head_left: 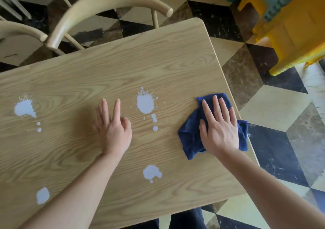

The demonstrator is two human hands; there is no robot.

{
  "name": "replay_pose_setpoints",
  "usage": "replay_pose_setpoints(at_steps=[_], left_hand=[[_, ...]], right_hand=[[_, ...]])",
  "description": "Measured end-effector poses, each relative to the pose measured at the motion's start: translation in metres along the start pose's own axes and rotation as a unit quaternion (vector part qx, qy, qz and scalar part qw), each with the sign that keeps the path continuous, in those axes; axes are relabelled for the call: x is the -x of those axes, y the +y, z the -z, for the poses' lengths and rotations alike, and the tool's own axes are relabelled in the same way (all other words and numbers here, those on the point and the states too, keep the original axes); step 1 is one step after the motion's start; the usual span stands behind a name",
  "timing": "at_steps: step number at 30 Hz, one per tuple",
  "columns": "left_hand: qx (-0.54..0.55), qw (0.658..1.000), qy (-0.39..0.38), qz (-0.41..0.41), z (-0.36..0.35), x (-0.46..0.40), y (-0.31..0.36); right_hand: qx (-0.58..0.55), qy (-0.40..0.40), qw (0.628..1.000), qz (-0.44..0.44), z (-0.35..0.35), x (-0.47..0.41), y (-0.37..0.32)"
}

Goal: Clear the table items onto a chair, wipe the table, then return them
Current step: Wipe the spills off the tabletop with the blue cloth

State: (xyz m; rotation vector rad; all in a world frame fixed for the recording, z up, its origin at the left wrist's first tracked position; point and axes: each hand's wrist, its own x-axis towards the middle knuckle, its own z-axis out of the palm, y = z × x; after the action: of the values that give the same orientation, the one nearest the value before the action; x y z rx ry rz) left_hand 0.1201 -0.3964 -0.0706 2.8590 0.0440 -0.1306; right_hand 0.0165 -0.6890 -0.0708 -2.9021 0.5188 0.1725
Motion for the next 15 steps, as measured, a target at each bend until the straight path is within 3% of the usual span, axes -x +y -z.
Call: replay_pose_setpoints(at_steps=[4,15], left_hand=[[-0.028,0.999,0.006,0.031,-0.008,-0.013,-0.009],[-0.087,0.996,0.02,0.021,-0.012,-0.008,-0.009]], right_hand=[[0.001,0.006,1.0,0.003,0.004,-0.047,-0.011],[-0.011,0.01,1.0,0.002,0.022,-0.18,-0.048]])
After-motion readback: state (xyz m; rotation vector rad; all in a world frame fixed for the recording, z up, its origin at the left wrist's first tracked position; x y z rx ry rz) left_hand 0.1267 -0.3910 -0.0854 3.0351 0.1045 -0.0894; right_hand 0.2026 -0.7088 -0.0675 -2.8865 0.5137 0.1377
